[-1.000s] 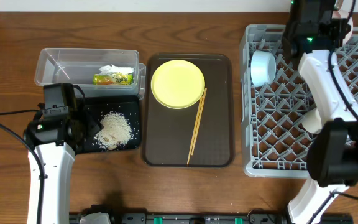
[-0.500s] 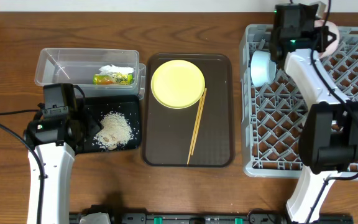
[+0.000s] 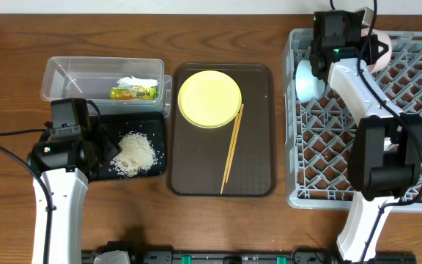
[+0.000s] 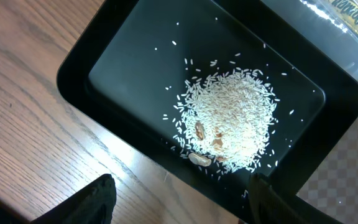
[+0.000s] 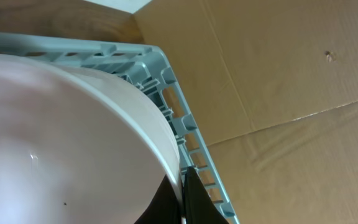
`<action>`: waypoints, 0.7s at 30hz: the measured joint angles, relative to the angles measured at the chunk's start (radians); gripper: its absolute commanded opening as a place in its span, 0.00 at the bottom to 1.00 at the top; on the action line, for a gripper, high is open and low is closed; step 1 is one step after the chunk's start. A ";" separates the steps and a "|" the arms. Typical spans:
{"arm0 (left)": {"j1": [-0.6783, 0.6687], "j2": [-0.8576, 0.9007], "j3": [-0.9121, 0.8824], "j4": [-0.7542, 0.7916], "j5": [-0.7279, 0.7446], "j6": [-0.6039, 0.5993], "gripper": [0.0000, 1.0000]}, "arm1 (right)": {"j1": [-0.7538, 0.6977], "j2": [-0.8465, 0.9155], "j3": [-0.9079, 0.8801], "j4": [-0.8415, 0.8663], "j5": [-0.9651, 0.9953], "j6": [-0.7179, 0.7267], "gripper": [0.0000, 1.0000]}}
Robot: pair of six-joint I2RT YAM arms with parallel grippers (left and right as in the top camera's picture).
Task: Sort waste into correct bins and load items into the dishwasher rack
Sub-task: 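Place the white bowl into the dishwasher rack beside the blue bowl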
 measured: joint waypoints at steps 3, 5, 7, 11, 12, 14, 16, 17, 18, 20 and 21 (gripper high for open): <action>0.000 0.000 0.000 0.000 0.000 0.000 0.71 | -0.005 0.000 -0.002 -0.007 -0.002 0.000 0.01; 0.000 0.000 0.000 0.000 0.000 0.000 0.71 | -0.005 0.000 -0.002 -0.013 -0.001 0.001 0.01; 0.000 0.000 0.000 0.000 0.000 0.000 0.71 | -0.005 0.000 -0.002 -0.028 0.001 0.004 0.01; 0.000 0.000 0.000 0.000 0.000 0.000 0.71 | -0.004 -0.001 -0.001 -0.079 -0.014 0.018 0.01; 0.000 0.000 0.000 0.000 0.000 0.000 0.71 | -0.002 -0.003 0.001 -0.100 -0.022 0.023 0.01; 0.000 0.000 0.000 0.000 0.000 0.000 0.71 | 0.001 -0.009 0.005 -0.135 -0.043 0.035 0.01; 0.000 0.000 0.000 0.000 0.000 0.000 0.71 | 0.006 -0.017 0.011 -0.188 -0.076 0.063 0.01; 0.000 0.000 0.000 0.000 0.000 0.000 0.71 | 0.009 -0.021 0.012 -0.207 -0.088 0.076 0.01; 0.000 0.000 0.000 0.000 0.000 0.000 0.71 | 0.012 -0.025 0.013 -0.226 -0.105 0.089 0.01; 0.000 0.000 0.000 0.000 0.000 0.000 0.71 | 0.014 -0.040 0.014 -0.269 -0.144 0.129 0.01; 0.000 0.000 0.000 0.000 0.000 0.000 0.71 | 0.014 -0.051 0.014 -0.291 -0.169 0.153 0.02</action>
